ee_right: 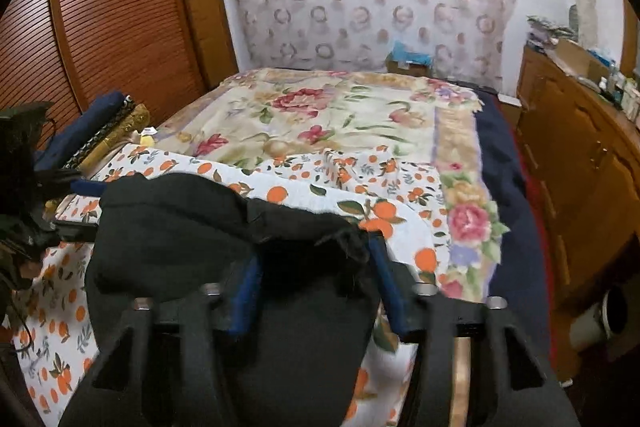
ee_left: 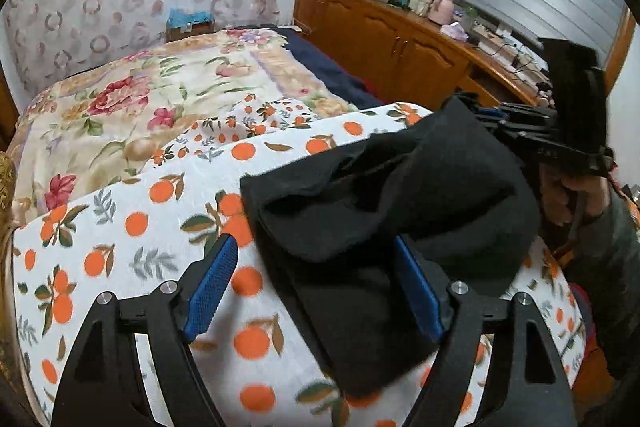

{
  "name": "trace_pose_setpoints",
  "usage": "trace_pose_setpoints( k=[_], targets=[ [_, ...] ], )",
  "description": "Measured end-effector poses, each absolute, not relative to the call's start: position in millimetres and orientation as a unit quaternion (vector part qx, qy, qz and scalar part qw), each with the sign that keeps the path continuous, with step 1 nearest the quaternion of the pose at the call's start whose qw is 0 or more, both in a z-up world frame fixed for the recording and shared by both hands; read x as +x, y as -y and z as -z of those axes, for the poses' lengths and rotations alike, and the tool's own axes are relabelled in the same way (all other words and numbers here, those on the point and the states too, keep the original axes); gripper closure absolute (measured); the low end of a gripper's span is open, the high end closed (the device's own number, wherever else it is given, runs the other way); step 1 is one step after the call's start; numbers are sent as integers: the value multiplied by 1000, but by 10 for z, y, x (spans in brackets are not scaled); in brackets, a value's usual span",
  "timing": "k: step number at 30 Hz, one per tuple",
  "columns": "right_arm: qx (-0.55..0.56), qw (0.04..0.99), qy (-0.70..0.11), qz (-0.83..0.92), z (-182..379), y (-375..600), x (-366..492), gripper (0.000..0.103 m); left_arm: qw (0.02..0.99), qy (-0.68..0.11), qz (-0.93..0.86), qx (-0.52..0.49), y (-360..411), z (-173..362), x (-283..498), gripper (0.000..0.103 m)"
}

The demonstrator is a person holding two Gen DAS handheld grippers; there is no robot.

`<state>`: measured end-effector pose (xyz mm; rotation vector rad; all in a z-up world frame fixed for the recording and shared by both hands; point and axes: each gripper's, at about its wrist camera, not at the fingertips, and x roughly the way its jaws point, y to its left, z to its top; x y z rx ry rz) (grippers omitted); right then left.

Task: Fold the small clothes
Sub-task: 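Grasp the folded T-shirt bundle with both tools and lift it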

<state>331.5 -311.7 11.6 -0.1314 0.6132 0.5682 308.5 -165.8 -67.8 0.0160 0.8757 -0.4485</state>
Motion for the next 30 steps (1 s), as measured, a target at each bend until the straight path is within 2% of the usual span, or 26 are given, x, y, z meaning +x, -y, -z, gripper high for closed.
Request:
trace_pose_setpoints(
  k=[1, 4, 7, 11, 12, 14, 15, 17, 19, 21, 23, 25, 30],
  targets=[
    [-70, 910, -292, -285, -136, 3106, 3311, 94, 882, -421, 210, 8, 1659, 691, 3122, 23],
    [-73, 924, -277, -255, -174, 3285, 3379, 95, 890, -415, 188, 5, 1633, 702, 3225, 23],
    [-49, 937, -304, -164, -158, 3477, 3527, 94, 897, -423, 132, 18, 1575, 753, 3347, 23],
    [-52, 937, -305, -160, -169, 3561, 3507, 94, 893, -430, 132, 5, 1536, 794, 3448, 23],
    [-52, 937, -306, -161, -178, 3571, 3490, 90, 892, -431, 133, 7, 1547, 804, 3456, 23],
    [-49, 937, -308, -155, -211, 3591, 3478, 66, 889, -437, 140, 6, 1579, 829, 3485, 23],
    [-43, 936, -309, -164, -218, 3609, 3466, 61, 887, -439, 144, 3, 1586, 843, 3497, 23],
    [-35, 934, -307, -177, -235, 3550, 3408, 44, 883, -445, 150, -2, 1609, 878, 3532, 23],
    [-31, 930, -311, -193, -173, 3525, 3371, 36, 881, -447, 157, -8, 1632, 898, 3527, 23],
    [-29, 925, -323, -200, -96, 3495, 3380, 33, 876, -453, 165, -16, 1641, 914, 3544, 25],
    [-27, 919, -338, -200, -32, 3521, 3421, 32, 870, -457, 182, -33, 1629, 929, 3543, 37],
    [-17, 913, -353, -201, 26, 3552, 3487, 32, 867, -457, 194, -40, 1629, 922, 3546, 43],
    [15, 895, -376, -238, 114, 3565, 3629, 32, 864, -459, 201, -43, 1633, 922, 3560, 44]
  ],
)
